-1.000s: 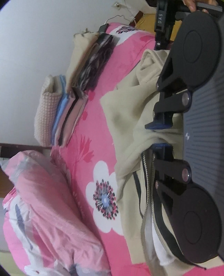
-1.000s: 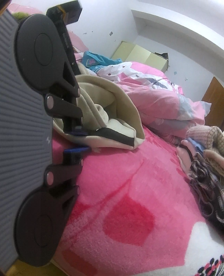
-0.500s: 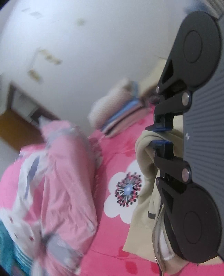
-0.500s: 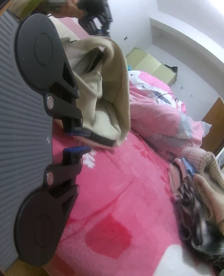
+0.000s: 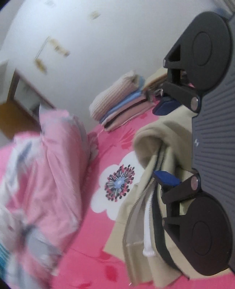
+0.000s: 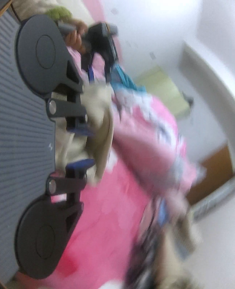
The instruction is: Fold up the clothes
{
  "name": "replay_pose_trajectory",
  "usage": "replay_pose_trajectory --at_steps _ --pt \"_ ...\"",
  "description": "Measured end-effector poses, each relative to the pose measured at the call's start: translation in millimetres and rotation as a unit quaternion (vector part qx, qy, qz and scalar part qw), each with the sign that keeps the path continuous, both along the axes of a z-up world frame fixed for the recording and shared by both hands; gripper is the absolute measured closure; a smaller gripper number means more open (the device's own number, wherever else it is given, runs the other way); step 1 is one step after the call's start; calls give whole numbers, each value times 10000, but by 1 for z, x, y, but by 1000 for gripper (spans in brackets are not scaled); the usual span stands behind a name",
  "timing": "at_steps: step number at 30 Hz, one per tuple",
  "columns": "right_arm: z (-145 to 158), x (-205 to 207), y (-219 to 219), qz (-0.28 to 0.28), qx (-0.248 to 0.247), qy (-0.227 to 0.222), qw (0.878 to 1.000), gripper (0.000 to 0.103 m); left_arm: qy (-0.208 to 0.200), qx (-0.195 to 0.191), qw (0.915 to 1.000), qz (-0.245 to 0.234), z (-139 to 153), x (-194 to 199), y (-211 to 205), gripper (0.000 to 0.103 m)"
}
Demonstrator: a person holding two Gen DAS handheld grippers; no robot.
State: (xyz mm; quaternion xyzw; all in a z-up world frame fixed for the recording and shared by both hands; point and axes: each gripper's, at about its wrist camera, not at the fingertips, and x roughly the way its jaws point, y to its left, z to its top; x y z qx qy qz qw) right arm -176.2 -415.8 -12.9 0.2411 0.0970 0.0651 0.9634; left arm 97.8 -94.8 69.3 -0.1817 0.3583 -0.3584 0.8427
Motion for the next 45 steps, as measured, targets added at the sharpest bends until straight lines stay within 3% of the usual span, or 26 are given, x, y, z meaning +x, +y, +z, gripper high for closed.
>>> replay_pose_trajectory --at_steps 2,5,10,13,15,17,21,25,27,28,32,33,34,35,36,40,45 --pt "16 15 26 524 -349 -136 9979 56 -301 366 9988 -110 -2 -23 3 33" --pt "25 51 73 1363 -773 37 9876 54 -700 981 9924 -234 -12 -57 4 33" --pt "1 105 106 1806 -1181 1110 9701 54 -758 1425 9867 -174 -49 -86 22 33" --pt "-11 111 120 2244 -1237 1619 9530 62 -628 1564 9857 75 -71 -86 40 33" --pt "-13 91 144 2684 -2005 1611 9283 62 -432 1429 9883 307 -82 -76 56 33" --pt "-13 68 166 3051 -2911 1613 8923 60 -223 1121 9921 523 -90 -66 72 33" --pt "19 42 182 3070 -3743 1306 8652 60 -175 802 9941 710 -92 -54 89 33" --pt "60 42 179 2894 -3542 570 8874 49 -337 848 9936 673 -97 -51 88 32" --pt "62 60 194 2722 -3747 527 8847 49 -424 868 9931 670 -101 -49 84 31" --pt "56 72 202 2631 -3941 574 8787 50 -459 872 9929 673 -103 -48 82 31" --pt "12 110 240 2702 -4826 909 8281 55 -591 882 9920 682 -112 -44 78 30" --pt "0 120 249 2763 -5021 1037 8129 63 -612 876 9919 682 -113 -43 78 30" --pt "-9 126 253 2712 -5155 1149 8047 70 -633 870 9919 682 -114 -42 79 30" --pt "-17 132 256 2660 -5286 1260 7962 85 -653 857 9919 678 -115 -42 79 30" --pt "-25 137 259 2607 -5396 1363 7889 89 -680 845 9918 670 -115 -43 80 30" --pt "4 135 239 2246 -4841 1204 8371 92 -709 746 9924 681 -116 -42 83 30" --pt "82 126 174 1755 -3231 793 9266 93 -694 716 9926 692 -117 -39 84 30"
